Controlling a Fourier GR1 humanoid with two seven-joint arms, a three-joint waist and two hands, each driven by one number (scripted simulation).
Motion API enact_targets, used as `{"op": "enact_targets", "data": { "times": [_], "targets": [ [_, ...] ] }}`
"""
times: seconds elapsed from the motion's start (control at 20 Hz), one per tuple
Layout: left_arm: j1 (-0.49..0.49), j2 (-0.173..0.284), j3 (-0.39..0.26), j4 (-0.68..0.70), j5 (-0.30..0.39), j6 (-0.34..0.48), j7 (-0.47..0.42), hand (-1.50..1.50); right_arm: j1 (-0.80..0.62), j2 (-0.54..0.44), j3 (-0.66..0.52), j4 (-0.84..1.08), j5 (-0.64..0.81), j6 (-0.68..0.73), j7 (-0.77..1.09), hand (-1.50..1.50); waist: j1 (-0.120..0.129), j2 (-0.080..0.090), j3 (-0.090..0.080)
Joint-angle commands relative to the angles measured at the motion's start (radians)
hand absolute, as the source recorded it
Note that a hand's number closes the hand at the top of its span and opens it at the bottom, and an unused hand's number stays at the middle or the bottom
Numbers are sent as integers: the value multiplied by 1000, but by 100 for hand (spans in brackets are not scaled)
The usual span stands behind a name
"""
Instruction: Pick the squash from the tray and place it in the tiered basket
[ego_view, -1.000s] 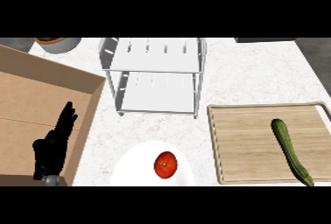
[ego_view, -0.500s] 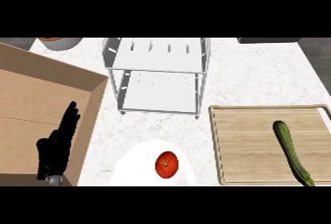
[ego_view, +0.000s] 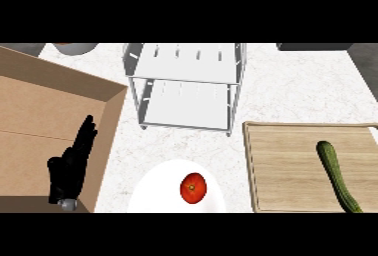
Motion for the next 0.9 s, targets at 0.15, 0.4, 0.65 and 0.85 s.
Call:
{"op": "enact_targets", "data": {
  "times": [0.15,0.4,0.65,0.85],
  "targets": [
    [42,-46,-17,73,-2,-7,-5,0,-100,19,201,-62,233,-58,228,-150,22,14,-11],
    [53,-55,-8,100,-21,-7,-21,0,-126,1,288,-73,300,22,380,-150,19,13,-12],
    [10,-94,-1,162,-32,1,-39,0,-215,68,378,24,363,46,409,-150,13,15,-10],
    [38,-78,35,139,-11,-31,-53,0,-289,100,377,67,343,81,392,-150,12,11,-10]
  ]
}}
